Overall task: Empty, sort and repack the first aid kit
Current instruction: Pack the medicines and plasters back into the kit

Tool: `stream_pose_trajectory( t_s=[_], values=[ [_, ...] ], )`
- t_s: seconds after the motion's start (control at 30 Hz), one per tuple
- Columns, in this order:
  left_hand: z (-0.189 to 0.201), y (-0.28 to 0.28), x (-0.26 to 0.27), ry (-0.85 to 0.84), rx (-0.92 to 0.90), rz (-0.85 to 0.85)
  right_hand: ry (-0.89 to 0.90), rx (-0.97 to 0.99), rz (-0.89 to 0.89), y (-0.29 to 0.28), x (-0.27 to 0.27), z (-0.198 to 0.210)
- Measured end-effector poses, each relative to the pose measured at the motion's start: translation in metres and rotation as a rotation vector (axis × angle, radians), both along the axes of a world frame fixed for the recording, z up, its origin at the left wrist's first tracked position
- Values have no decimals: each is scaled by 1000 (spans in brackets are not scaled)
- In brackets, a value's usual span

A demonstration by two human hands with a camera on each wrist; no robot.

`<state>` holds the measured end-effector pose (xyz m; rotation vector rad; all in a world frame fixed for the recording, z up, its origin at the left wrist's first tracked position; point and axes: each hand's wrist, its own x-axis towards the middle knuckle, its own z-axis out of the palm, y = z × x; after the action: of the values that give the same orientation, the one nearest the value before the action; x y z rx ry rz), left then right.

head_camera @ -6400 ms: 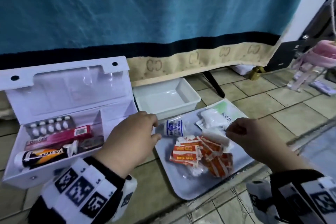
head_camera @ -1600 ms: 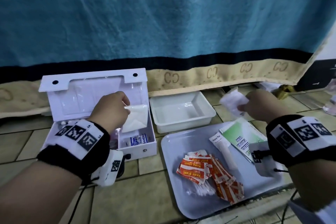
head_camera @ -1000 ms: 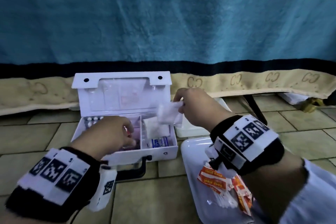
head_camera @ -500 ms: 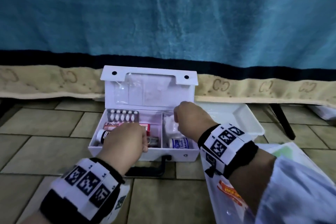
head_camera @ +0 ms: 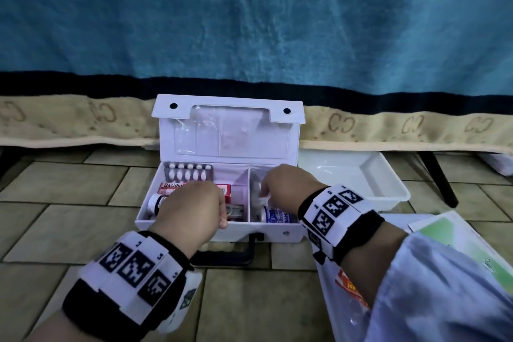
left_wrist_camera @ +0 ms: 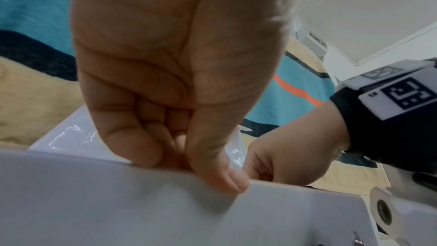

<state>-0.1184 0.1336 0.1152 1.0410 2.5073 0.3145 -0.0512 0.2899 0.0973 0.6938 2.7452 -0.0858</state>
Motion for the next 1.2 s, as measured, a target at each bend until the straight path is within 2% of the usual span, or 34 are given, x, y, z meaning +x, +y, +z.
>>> stream_pose_trajectory(
  t_s=[0.3,0.33,0.47,0.53,0.67,0.77,0.83,0.93,1.0,1.1,1.2],
  values=[
    [5,1,5,25,0,40,-298,50,125,-11,2,11],
    [5,1,5,26,-15,32,-274,41,113,-11,8,16],
    [4,4,2,64,-66,-36,206,-15,-26,-3,53,62],
    [4,7,1,96,-106,-99,328,-35,-136,12,84,77],
    [2,12,5,215,-142,-133,266,-64,-280,42,149,75],
    [5,17,26,288,70,-132,236,-107,-410,42,193,60],
    [10,25,50,262,253,-219,239,-119,-490,38,218,47],
    [9,44,85,160,351,-414,240,-127,-608,26,248,29],
    [0,57,106,93,304,-613,257,-179,-674,16,259,19],
    [-17,71,129,-12,108,-913,219,-250,-716,-1,265,4],
    [-29,79,141,-61,-54,-995,180,-246,-721,-9,264,-8]
  ],
)
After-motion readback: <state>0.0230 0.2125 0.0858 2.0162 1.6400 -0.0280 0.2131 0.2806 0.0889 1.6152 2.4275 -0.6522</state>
